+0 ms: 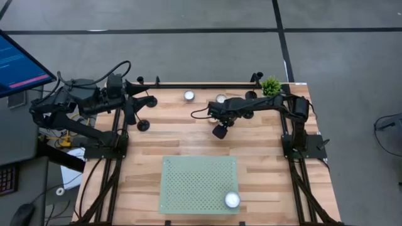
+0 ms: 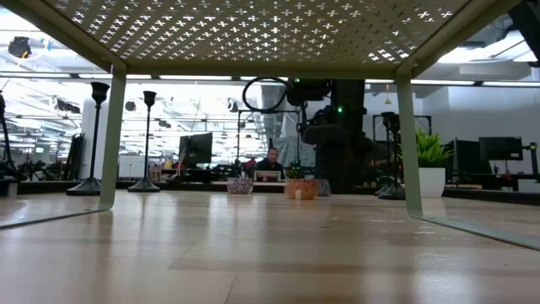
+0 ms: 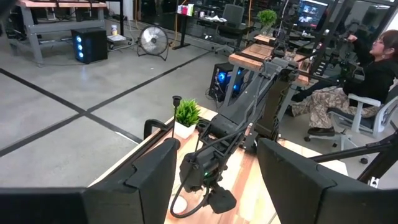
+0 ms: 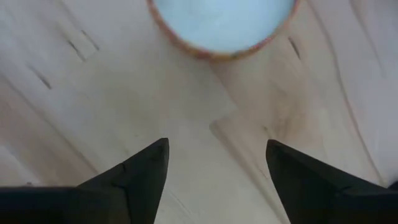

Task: Stock candles on shelf
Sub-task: Put the orange scented candle on the shelf

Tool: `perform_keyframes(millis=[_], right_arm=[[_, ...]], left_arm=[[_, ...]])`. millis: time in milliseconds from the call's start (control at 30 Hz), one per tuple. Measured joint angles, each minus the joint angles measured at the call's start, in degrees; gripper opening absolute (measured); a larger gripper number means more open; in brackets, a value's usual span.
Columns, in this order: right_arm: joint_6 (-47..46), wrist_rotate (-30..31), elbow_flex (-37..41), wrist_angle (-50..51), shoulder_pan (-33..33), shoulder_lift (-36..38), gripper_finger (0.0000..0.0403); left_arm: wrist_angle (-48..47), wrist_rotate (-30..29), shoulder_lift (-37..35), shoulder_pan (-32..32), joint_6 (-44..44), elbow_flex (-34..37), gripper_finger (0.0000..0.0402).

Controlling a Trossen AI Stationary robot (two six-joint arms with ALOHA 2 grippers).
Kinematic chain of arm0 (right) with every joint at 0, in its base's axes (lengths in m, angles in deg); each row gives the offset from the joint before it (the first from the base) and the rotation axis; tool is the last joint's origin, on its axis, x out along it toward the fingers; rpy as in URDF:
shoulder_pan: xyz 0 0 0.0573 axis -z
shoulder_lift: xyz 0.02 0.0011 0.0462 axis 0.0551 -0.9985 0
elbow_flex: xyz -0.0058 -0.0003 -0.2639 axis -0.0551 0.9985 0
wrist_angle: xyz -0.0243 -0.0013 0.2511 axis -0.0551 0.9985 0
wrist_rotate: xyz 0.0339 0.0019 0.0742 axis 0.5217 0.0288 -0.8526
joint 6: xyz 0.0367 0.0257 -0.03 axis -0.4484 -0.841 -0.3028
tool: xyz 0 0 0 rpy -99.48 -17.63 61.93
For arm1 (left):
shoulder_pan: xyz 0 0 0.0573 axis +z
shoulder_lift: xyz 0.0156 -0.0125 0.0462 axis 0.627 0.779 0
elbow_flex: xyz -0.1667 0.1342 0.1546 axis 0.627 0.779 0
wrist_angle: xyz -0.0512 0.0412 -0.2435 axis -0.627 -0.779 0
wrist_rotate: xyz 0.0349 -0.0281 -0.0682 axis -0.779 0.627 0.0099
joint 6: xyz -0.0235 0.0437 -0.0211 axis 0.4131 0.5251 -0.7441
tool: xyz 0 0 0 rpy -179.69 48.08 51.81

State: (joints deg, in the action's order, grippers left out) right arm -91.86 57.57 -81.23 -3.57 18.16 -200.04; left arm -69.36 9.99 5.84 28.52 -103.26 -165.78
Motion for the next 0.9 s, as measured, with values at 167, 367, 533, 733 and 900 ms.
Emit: perform_keyframes(millis=[167, 367, 533, 733, 900], right_arm=[[2.03, -1.83, -1.21, 1.15, 0.00, 0.00, 0.0240], [8.12, -1.85, -8.76, 9.40, -0.47, 1.25, 0.0282], [18.30, 1.52, -16.87, 12.57, -1.97, 1.44, 0.0364], [25.13, -0.72, -16.71, 6.10, -1.07, 1.36, 0.0379], [30.75, -2.13, -16.53, 3.27, 1.09, 1.36, 0.0374]], left_arm=[[0.00, 0.00, 0.00, 0.00, 0.00, 0.00, 0.0225], [0.00, 0.00, -0.01, -0.01, 0.00, 0.00, 0.0225], [0.00, 0.00, -0.02, 0.00, 0.02, 0.00, 0.0225], [-0.02, 0.37, 0.00, 0.00, 0.04, 0.00, 0.0225], [-0.04, 0.46, -0.01, -0.01, 0.14, 0.00, 0.0225]])
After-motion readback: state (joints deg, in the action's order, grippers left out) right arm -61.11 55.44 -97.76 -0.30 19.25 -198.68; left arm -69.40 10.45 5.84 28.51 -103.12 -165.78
